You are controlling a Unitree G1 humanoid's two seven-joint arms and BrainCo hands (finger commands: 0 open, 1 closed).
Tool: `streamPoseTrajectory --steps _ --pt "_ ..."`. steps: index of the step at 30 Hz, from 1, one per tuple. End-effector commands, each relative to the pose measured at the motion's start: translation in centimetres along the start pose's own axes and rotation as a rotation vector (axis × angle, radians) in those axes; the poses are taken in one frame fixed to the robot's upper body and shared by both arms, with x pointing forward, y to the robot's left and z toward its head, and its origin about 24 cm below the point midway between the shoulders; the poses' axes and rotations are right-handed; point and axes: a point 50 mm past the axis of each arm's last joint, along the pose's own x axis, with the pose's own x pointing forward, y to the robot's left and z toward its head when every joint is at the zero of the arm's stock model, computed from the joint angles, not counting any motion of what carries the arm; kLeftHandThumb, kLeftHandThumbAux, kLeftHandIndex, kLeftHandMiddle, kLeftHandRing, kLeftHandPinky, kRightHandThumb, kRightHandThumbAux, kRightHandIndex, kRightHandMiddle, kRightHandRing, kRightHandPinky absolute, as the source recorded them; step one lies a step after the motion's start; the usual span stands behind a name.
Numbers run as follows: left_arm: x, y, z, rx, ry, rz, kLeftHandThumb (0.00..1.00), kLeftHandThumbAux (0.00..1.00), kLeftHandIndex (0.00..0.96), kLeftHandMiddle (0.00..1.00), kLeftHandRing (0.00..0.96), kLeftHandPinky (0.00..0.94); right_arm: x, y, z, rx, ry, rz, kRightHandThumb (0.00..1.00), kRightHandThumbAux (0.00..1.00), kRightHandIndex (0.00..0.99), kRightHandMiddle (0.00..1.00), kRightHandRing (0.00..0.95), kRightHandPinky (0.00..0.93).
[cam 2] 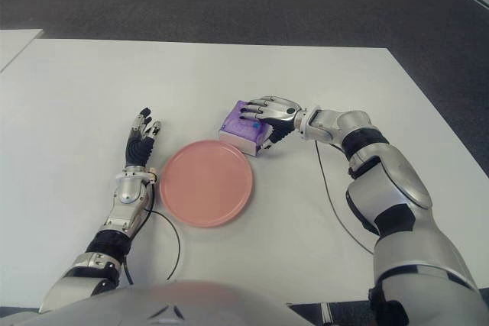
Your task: Put the tissue paper into the plate.
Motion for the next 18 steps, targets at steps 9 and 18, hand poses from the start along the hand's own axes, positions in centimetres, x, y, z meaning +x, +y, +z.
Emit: streamPoseTrajectory --steps 9,18 --pt "-0.4 -0.2 -0.6 -0.001 0.018 -0.003 0.0 0.458 0.0 0.0 0.0 0.0 0.0 2.1 1.2 -0.083 -0.045 -0.03 0.419 0.357 0.01 0.048 0.023 0.029" --pt "-0.6 -0.4 -0.6 0.004 0.02 -0.001 0.0 0.462 0.0 0.0 0.0 0.0 0.4 5.0 2.9 -0.2 -0.021 -0.164 0.638 0.514 0.27 0.292 0.297 0.345"
